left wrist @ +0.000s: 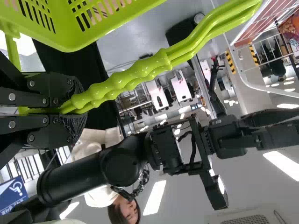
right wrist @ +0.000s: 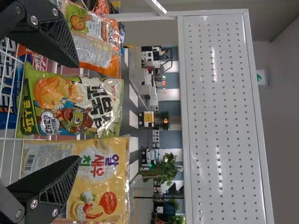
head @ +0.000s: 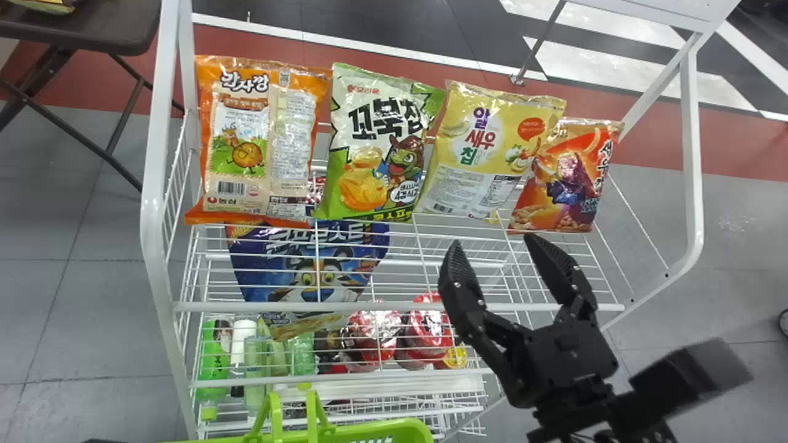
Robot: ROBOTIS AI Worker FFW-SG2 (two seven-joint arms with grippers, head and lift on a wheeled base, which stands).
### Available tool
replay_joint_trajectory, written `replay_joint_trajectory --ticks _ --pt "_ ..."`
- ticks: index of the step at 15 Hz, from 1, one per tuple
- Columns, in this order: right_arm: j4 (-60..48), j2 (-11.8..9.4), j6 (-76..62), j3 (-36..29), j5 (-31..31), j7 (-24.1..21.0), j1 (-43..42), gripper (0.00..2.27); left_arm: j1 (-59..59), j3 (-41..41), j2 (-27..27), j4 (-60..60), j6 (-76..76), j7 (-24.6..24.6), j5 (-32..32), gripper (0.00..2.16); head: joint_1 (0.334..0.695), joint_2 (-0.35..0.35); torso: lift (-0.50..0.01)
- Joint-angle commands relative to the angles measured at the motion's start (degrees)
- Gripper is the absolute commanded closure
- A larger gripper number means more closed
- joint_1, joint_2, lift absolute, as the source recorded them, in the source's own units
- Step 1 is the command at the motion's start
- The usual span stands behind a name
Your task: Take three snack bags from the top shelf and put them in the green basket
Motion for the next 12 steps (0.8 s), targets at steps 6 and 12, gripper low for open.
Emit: replay_joint_trajectory --ticks 6,12 --pt "16.3 0.1 24.1 15.0 6.7 -1.1 -29.2 0.12 -1.5 -0.5 0.3 0.0 1.5 0.0 -0.3 1.19 0.695 -0.35 -0.04" --pt "28.6 0.1 28.3 19.9 5.2 -3.0 -45.6 0.12 -3.0 0.2 0.0 2.5 0.6 -0.1 0.2 1.17 0.695 -0.155 -0.04"
